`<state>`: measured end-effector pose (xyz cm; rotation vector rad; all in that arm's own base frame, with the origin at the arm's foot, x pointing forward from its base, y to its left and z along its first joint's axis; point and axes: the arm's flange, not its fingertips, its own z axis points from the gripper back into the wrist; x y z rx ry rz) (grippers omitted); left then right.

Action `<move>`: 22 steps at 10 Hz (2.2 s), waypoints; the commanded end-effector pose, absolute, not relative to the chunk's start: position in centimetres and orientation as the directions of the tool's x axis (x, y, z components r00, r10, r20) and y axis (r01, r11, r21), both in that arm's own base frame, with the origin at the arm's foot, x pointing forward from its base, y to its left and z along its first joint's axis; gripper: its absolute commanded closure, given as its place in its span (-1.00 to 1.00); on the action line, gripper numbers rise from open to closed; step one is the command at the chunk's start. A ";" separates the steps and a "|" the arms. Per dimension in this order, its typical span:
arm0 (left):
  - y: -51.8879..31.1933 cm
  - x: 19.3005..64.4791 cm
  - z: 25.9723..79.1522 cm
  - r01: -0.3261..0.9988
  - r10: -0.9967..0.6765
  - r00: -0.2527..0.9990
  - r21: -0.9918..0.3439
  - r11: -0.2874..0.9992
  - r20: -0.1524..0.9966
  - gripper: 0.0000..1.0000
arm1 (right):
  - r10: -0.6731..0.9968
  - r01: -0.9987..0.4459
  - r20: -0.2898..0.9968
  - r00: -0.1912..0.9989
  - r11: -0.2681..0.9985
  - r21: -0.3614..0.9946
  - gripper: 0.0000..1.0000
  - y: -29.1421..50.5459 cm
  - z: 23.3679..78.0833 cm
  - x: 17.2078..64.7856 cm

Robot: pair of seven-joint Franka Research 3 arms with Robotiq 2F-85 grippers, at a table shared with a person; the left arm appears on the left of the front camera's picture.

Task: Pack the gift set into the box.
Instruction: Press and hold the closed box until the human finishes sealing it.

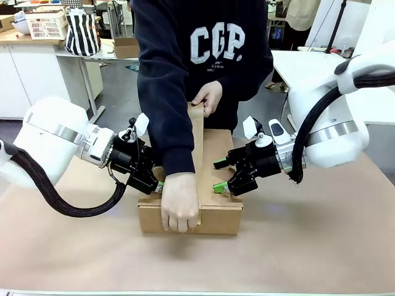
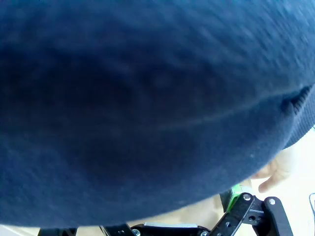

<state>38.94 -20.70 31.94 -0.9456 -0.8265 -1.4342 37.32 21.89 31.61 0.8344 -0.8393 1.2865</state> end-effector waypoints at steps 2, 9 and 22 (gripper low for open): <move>-20.7 38.9 31.8 0.996 -0.425 0.001 -0.038 -0.080 0.905 -1.00 | 0.469 -0.994 0.879 0.090 0.101 0.047 -1.00 21.9 31.4 37.1; -20.7 38.9 31.8 0.996 -0.425 0.001 -0.038 -0.080 0.905 -1.00 | 0.469 -0.994 0.879 0.090 0.101 0.047 -1.00 21.9 31.4 37.1; -20.7 38.9 31.8 0.996 -0.425 0.001 -0.038 -0.080 0.905 -1.00 | 0.469 -0.994 0.879 0.090 0.101 0.047 -1.00 21.9 31.4 37.1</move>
